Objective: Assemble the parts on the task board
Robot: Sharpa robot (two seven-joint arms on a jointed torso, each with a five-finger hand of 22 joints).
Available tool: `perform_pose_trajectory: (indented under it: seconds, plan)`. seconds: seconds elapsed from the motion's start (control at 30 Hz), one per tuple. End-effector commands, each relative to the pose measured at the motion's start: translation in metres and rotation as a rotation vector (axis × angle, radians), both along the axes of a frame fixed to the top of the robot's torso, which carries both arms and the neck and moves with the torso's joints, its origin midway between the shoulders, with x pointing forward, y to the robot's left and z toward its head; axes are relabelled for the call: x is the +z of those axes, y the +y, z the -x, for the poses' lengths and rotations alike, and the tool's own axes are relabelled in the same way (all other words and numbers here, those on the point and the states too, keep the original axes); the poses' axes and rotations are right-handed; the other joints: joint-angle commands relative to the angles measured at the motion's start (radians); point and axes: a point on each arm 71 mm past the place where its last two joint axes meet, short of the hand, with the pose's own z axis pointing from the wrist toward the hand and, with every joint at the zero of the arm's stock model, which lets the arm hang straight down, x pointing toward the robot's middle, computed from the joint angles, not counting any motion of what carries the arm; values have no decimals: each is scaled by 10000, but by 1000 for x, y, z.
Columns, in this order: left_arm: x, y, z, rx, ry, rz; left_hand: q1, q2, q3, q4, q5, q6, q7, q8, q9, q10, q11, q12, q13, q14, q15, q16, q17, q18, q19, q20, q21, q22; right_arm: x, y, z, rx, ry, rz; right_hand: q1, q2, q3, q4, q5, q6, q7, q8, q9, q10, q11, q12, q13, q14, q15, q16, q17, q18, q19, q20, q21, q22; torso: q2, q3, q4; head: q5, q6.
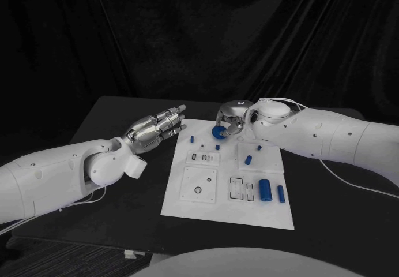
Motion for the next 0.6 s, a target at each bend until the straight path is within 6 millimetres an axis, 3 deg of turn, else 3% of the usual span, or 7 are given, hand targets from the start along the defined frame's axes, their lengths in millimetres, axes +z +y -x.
perform_pose_trajectory:
  seconds: [0.03,0.4,0.53,0.6]
  plan:
    - [1,-2,1,-109,-15,144,83,-11,20,-28,64,-22,67,67,8,12,48,-28,8,15,51,-36,-12,118,-6,59,-59,-17,-3,2,0,79,76,34,20,68,84,1,-25,-6,-83,-8,779,1031,61,35,2634,717,76,20,1871,-86,43,12,-27,717,-2,2,23,-7,-9]
    - [0,-3,0,-127,-10,141,85,-15,25,-39,71,-18,67,69,9,16,49,-26,11,15,55,-36,-12,116,-6,62,-59,-17,-6,11,0,179,82,-6,-25,45,135,17,-92,-288,-23,-225,737,1031,90,35,2634,684,104,-30,1827,-67,-21,36,-139,696,-14,-10,21,-8,-37]
    - [0,-3,0,-138,-3,138,87,-19,30,-49,78,-20,68,70,9,20,50,-24,12,15,59,-36,-12,115,-6,66,-59,-17,-6,13,1,204,68,-22,-79,7,179,43,-153,-578,11,-493,642,1031,101,35,2634,680,113,-36,1832,-66,-25,50,-165,716,-18,-17,1,11,-39]
    - [0,-3,0,-148,4,133,87,-19,30,-49,78,-20,68,70,9,20,50,-24,12,15,59,-36,-12,115,-6,66,-59,-17,-6,13,1,212,58,-33,-138,-13,189,72,-428,-934,30,-797,497,1031,113,35,2634,679,126,-42,1836,-63,-25,63,-195,733,-18,-17,1,4,-38]
